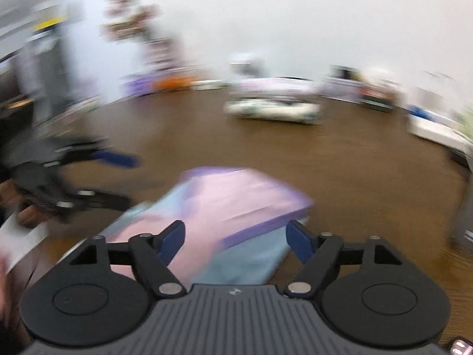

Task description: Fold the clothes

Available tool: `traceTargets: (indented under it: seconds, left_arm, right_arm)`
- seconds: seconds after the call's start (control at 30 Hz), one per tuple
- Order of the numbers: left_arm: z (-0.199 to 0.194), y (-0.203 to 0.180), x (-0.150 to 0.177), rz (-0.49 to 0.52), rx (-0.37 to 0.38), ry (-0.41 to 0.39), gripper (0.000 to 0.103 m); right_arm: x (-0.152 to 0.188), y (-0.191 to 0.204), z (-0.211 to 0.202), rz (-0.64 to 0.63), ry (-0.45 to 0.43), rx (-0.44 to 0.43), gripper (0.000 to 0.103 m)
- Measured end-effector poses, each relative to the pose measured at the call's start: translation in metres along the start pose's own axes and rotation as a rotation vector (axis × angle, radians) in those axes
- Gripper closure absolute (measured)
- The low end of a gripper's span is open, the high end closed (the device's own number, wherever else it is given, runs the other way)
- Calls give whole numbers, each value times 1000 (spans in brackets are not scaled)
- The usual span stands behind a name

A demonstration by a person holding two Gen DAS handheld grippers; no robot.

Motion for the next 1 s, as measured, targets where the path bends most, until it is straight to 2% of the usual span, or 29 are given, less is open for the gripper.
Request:
traceTargets:
  seconds: [0.1, 0.13, 0.23, 0.3, 0.37, 0.4, 0.47, 0.6, 0.8, 0.87, 1.0]
  left_arm:
    - [22, 22, -13, -52, -129, 15, 29]
    - [26, 25, -15, -64, -145, 19, 32]
    - [41, 26, -15, -68, -155, 63, 52]
    - [47, 28, -10, -71, -162, 90, 78]
    - [49, 25, -5, -73, -144, 100, 91]
    - [50, 24, -3, -71, -139, 101, 93]
    - [48, 22, -3, -60, -142, 88, 101]
    - [27, 15, -13, -80, -125, 22, 103]
    - [-41, -13, -19, -35, -102, -90, 103]
    - [-59, -21, -9, -35, -100, -104, 103]
    - [-84, -42, 30, -8, -104, -117, 103]
  right_arm:
    - [-6, -18, 30, 79, 45, 90, 48]
    - [-6, -21, 35, 89, 51, 111, 49]
    - [-6, -26, 49, 112, 74, 138, 57]
    - [-5, -28, 57, 117, 85, 150, 78]
    - [-4, -27, 61, 89, 79, 179, 88]
    - [-3, -26, 62, 80, 77, 182, 95]
    - [-3, -27, 61, 78, 66, 168, 99]
    - [-11, -25, 42, 96, 4, 104, 100]
    - [-23, -4, -27, 117, -90, -59, 100]
    - [-16, 8, -49, 95, -104, -93, 100]
    - [17, 25, -72, 29, -74, -81, 100]
Point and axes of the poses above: each gripper's, at about its wrist camera, not at the fingertips, and z roughly the way its jaws point, y to its left, x to its underside, the point moved 10 cm from there along z, roughly the way its jaws point, and after that the axes turned 1 degree about y, right-handed, at the moved point
